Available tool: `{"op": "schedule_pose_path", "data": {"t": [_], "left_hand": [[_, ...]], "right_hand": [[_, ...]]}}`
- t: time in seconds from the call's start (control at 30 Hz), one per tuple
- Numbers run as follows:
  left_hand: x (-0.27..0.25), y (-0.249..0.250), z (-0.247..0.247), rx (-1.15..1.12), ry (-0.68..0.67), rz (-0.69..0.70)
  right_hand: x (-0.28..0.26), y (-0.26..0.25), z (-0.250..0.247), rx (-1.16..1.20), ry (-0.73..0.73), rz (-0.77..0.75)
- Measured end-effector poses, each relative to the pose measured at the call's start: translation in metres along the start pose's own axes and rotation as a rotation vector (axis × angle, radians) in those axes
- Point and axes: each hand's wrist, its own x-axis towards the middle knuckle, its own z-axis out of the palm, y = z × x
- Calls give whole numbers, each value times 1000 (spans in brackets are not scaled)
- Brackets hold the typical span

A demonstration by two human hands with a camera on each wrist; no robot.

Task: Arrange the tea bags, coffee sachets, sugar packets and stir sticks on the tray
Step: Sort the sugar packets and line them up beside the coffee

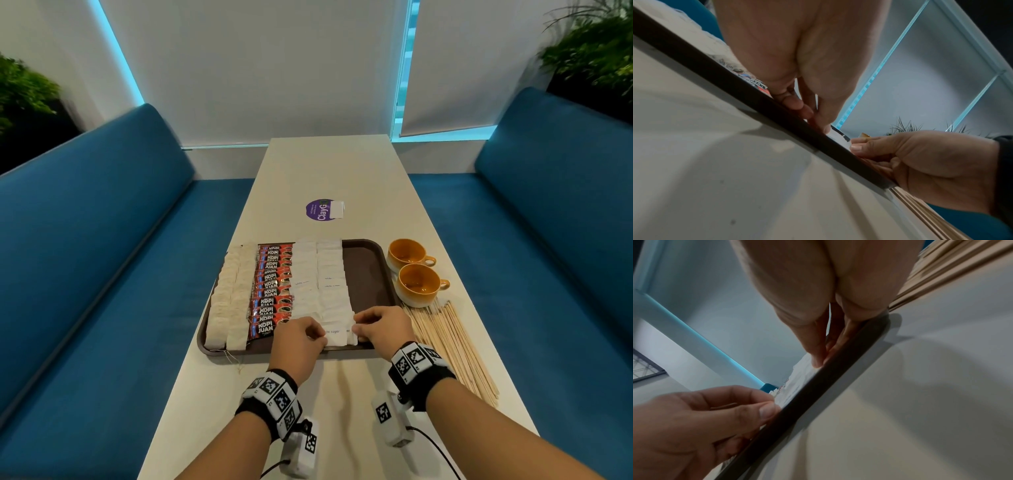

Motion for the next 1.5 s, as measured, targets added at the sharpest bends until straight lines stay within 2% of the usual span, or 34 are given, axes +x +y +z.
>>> {"op": "schedule_pose_path", "data": {"t": [0.13, 0.33, 0.5, 0.57, 0.63, 0.7, 0.77, 0.83, 1.0, 1.13, 1.27, 1.33, 1.43, 1.5], "left_hand": [[-1, -2, -1, 1, -14, 33], [-9, -10, 4, 130, -167, 204], [-9, -12, 3, 141, -205, 224], [-10, -13, 0, 113, -165, 224], [-10, -18, -4, 92, -25, 174], [-10, -27, -11, 117, 109, 60], [-11, -36, -17, 135, 164, -56], [-13, -39, -21, 120, 161, -103], [-20, -28, -19, 117, 119, -88], [-19, -28, -24, 75, 119, -163], [-30, -13, -28, 8, 194, -61], [-38, 3, -26, -57, 147, -9], [-46, 31, -11, -107, -61, -39], [-50, 47, 5, -135, -193, -49]], "right_hand": [[-1, 3, 1, -11, 25, -27], [0, 1, 0, -2, 12, 9], [0, 0, 0, 22, 3, 25], [0, 0, 0, 40, 17, 28], [0, 1, 0, 59, 39, 42], [0, 1, 2, 58, 45, 48], [1, 1, 3, 34, 41, 46], [1, 1, 3, 14, 38, 44], [-3, -2, 2, -39, 11, 25], [-11, -2, -9, -7, 11, 11], [-35, 7, -40, 18, 85, -47], [-50, 16, -65, 22, 165, -40], [-68, 36, -106, -38, 270, 29], [-72, 50, -128, -88, 284, 88]]}}
